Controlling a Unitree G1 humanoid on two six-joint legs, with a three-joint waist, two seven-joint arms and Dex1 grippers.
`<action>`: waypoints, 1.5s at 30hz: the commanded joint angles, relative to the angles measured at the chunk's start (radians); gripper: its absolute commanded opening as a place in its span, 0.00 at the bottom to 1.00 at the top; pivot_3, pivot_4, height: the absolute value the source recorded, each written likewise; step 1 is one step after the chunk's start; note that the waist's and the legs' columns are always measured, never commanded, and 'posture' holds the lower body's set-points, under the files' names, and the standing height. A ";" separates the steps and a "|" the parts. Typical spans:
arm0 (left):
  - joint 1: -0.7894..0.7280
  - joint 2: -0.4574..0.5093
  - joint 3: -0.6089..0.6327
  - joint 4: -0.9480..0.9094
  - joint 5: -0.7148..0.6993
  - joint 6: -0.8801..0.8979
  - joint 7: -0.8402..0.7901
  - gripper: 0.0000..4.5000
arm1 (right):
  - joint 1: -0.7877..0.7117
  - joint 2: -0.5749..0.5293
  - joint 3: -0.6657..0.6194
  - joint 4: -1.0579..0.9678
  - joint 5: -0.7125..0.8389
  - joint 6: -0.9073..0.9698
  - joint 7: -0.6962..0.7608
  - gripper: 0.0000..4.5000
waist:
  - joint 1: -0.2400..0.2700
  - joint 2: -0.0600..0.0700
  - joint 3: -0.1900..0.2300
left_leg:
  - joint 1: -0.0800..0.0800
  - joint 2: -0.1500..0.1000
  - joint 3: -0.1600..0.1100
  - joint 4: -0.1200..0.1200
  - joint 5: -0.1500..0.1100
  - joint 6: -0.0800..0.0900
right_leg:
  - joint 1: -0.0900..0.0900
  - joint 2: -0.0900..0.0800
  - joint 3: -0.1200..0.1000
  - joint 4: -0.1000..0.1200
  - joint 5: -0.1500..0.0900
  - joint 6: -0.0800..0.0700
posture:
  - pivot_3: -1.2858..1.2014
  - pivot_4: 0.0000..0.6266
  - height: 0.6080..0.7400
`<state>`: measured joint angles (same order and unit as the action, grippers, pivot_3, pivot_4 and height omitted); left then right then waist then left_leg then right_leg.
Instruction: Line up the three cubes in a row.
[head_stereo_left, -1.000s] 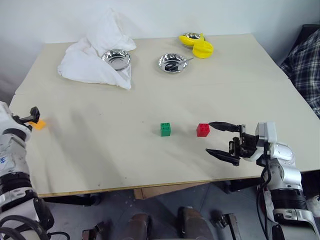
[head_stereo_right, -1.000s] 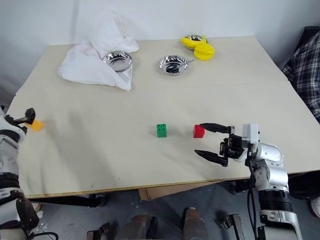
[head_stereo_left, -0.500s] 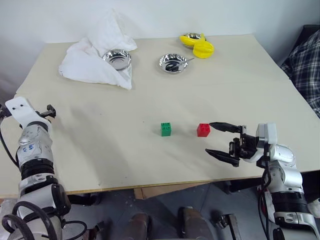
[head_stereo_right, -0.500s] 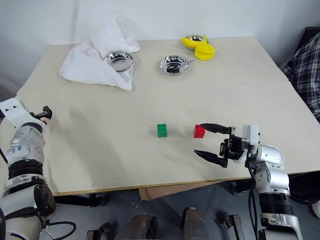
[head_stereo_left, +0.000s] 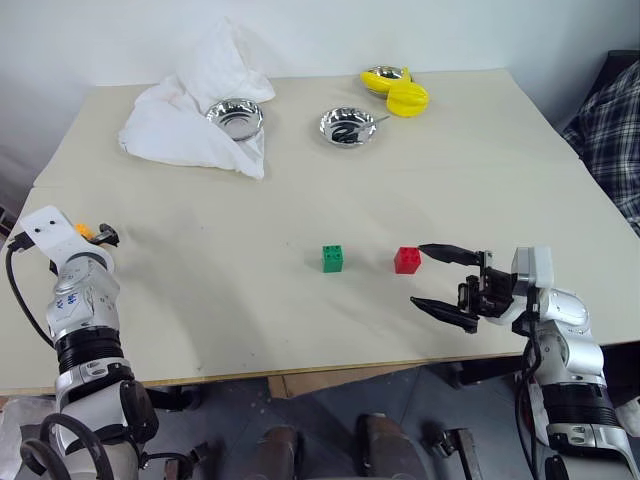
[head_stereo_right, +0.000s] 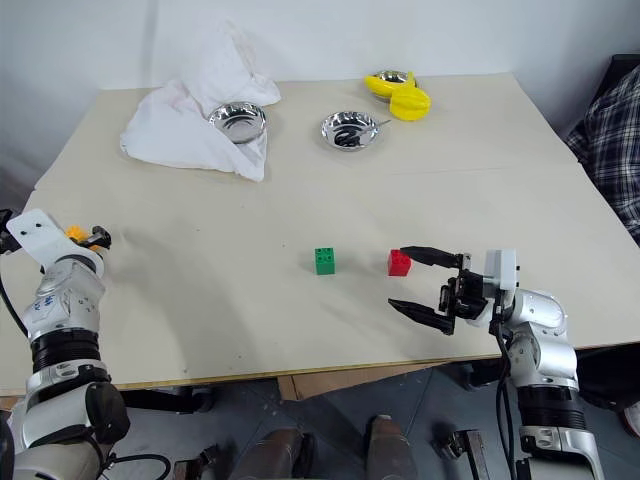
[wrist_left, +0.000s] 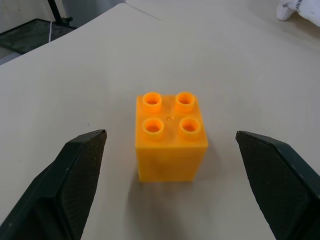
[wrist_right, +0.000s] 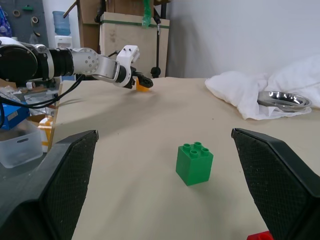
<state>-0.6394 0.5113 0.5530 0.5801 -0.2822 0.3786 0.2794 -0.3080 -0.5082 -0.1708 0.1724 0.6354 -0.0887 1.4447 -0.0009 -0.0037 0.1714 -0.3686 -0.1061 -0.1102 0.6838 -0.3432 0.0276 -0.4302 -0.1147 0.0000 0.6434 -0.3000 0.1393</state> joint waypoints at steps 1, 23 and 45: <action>-0.014 0.034 -0.001 -0.015 -0.004 0.010 -0.037 0.97 | -0.001 0.005 -0.019 -0.010 0.008 -0.016 -0.011 1.00 | 0.000 0.000 0.000 | 0.000 0.000 0.000 0.000 0.000 0.000 | 0.000 0.000 0.000 0.000 0.000 0.000 | 0.52 0.24 1.00; 0.188 0.188 -0.109 -0.374 -0.173 -0.055 -0.756 0.33 | 0.065 -0.057 -0.088 -0.047 0.012 -0.028 -0.040 1.00 | -0.002 0.000 0.000 | -0.001 0.001 0.000 0.000 0.000 0.000 | 0.000 -0.001 0.002 -0.001 0.000 0.000 | 0.52 0.24 1.00; -0.260 0.012 -0.631 0.398 0.084 -0.728 -1.783 0.33 | 0.280 -0.320 -0.291 -0.203 0.108 0.134 0.027 1.00 | 0.009 0.006 0.001 | -0.002 0.001 0.002 -0.001 0.001 0.001 | 0.002 0.001 -0.004 -0.014 0.001 0.001 | 0.52 0.24 1.00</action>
<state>-0.8727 0.5189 -0.0815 0.9308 -0.2247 -0.2937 -1.4983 -0.0428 -0.8267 -0.4251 0.0221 0.7152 0.0332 1.4846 0.0080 0.0021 0.1720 -0.3709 -0.1046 -0.1085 0.6828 -0.3426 0.0282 -0.4282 -0.1141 -0.0035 0.6299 -0.2993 0.1403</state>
